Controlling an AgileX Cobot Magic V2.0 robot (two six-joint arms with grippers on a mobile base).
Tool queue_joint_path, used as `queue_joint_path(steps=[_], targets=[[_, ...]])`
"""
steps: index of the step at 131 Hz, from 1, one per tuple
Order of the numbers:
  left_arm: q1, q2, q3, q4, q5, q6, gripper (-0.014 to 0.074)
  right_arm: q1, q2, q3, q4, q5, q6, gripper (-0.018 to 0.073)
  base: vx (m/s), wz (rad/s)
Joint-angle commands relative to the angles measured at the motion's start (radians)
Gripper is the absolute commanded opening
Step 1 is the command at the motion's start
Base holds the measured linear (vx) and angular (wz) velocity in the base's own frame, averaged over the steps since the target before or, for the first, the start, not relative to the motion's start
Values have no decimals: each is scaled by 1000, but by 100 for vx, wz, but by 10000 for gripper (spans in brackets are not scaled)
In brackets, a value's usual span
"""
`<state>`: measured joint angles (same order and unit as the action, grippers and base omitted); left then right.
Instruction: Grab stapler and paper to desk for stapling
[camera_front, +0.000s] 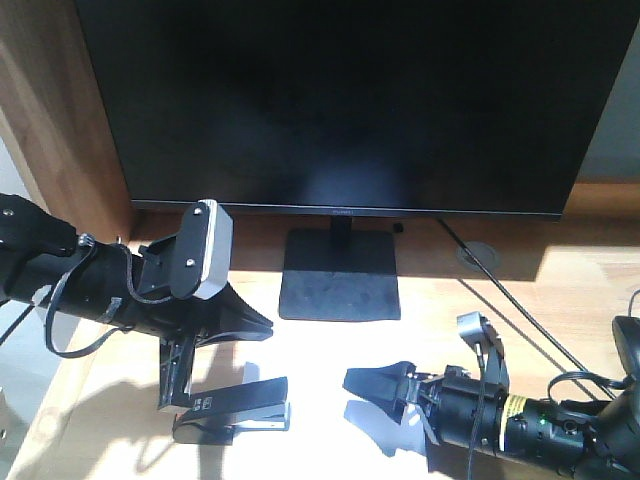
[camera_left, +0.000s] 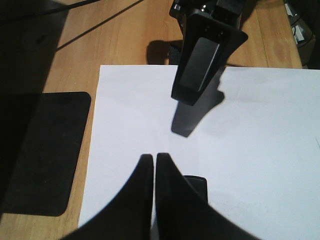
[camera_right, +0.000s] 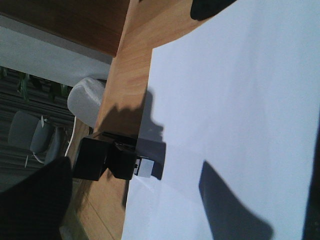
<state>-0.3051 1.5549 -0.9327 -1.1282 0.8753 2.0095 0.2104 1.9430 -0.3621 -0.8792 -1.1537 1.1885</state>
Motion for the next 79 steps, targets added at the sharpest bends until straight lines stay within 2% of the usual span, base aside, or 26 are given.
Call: queue_joint_path(steps=[1, 34, 59, 79], targets=[[-3, -40, -21, -52, 20, -3, -6, -1, -55, -4, 8, -83, -22, 648, 0, 0], [-3, -40, -21, -53, 20, -3, -6, -1, -123, -4, 48, 89, -88, 631, 0, 0], [-3, -40, -21, -53, 13, -5, -6, -1, -209, -4, 113, 234, -206, 613, 0, 0], [-3, -41, -21, -50, -60, -91, -6, -1, -309, -4, 163, 338, -297, 555, 0, 0]])
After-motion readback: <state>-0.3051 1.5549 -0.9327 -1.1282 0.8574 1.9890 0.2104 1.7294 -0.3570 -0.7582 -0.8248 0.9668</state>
